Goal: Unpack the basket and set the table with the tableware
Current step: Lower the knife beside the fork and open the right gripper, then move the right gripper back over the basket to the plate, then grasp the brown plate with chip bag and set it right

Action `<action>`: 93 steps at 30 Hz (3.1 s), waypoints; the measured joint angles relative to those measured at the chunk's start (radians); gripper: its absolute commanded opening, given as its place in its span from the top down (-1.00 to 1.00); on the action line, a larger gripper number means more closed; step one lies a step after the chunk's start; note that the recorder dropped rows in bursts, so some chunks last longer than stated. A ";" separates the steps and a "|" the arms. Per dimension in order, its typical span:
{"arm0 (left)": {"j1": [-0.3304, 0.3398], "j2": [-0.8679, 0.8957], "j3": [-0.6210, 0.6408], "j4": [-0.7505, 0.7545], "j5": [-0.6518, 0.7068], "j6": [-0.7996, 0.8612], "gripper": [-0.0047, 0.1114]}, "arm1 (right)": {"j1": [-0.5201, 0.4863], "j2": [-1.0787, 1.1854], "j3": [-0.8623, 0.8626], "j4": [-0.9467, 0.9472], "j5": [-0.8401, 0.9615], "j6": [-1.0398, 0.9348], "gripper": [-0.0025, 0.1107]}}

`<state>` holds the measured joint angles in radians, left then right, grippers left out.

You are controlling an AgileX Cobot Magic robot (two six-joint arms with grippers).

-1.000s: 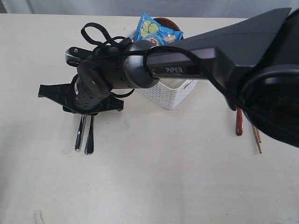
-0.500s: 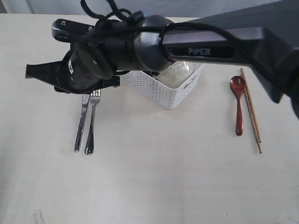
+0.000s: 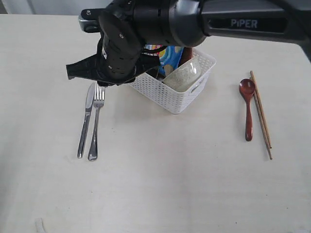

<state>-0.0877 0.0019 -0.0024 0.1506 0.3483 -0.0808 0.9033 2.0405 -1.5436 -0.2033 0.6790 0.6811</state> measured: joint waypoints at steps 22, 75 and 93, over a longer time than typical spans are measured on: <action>0.000 0.000 0.000 0.000 0.000 0.000 0.92 | 0.135 0.107 0.000 0.101 -0.046 -0.136 0.96; 0.000 0.000 0.000 0.000 0.000 0.000 0.92 | -0.525 -0.046 0.000 0.420 -0.064 -0.920 -0.02; 0.000 0.000 0.000 0.000 0.000 0.000 0.92 | -0.578 -0.141 0.002 0.546 -0.130 -1.099 0.96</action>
<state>-0.0877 0.0019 -0.0024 0.1506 0.3483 -0.0808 0.3254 1.8999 -1.5417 0.3429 0.5487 -0.4179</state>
